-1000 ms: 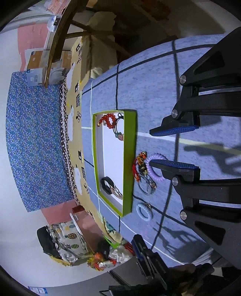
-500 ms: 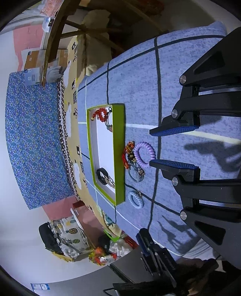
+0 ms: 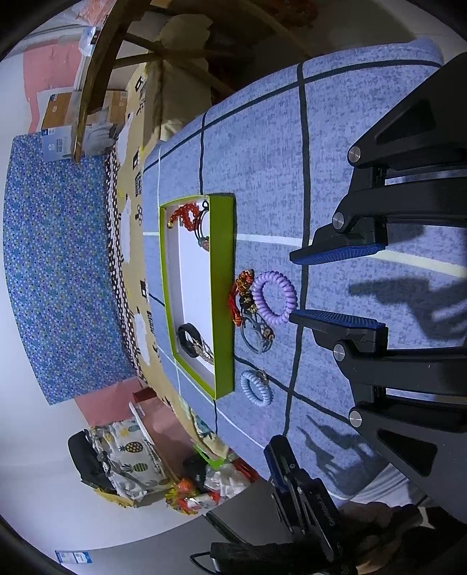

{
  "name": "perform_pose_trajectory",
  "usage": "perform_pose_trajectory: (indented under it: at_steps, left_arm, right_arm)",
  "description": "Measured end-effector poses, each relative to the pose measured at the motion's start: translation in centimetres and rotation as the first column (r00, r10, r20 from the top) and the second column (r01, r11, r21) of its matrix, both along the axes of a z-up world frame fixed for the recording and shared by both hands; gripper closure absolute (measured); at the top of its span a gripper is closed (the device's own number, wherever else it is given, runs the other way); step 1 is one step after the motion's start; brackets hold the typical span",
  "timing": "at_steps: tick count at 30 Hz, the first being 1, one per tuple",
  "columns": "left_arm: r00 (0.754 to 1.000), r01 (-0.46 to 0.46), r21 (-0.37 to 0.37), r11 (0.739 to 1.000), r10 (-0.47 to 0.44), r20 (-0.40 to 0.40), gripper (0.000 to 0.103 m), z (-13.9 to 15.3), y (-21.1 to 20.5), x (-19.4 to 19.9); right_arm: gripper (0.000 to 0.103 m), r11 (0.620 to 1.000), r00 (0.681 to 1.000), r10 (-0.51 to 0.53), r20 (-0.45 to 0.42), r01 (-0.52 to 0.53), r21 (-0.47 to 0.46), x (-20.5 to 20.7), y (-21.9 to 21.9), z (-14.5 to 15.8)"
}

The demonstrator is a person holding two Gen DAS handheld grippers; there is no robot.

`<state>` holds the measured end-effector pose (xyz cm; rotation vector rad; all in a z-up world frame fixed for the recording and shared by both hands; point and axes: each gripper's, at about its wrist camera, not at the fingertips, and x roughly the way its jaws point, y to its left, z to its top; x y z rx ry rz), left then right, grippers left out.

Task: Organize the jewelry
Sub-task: 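Grasp the light blue coil bracelet with the left tool while the right tool grasps the red cord bracelet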

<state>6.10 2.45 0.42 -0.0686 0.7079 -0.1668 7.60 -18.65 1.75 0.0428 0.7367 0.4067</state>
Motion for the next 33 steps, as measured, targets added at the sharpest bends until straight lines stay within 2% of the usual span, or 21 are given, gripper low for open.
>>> perform_pose_trajectory:
  at_steps: [14, 24, 33]
  left_arm:
    - [0.999, 0.046, 0.026, 0.999, -0.046, 0.006, 0.077, -0.2, -1.2, 3.2]
    - [0.997, 0.051, 0.027, 0.998, -0.05, -0.065, 0.077, -1.6, -1.4, 6.6]
    - [0.989, 0.065, 0.014, 0.998, -0.063, -0.131, 0.077, -2.2, -1.9, 8.3]
  right_arm:
    - [0.077, 0.999, 1.0, 0.015, -0.02, -0.016, -0.034, 3.6, 0.9, -0.6]
    - [0.077, 0.995, 0.996, 0.062, -0.071, -0.067, -0.078, 8.3, 2.1, -1.6]
    - [0.077, 0.979, 0.984, 0.132, -0.121, -0.149, -0.142, 10.8, 3.6, -2.8]
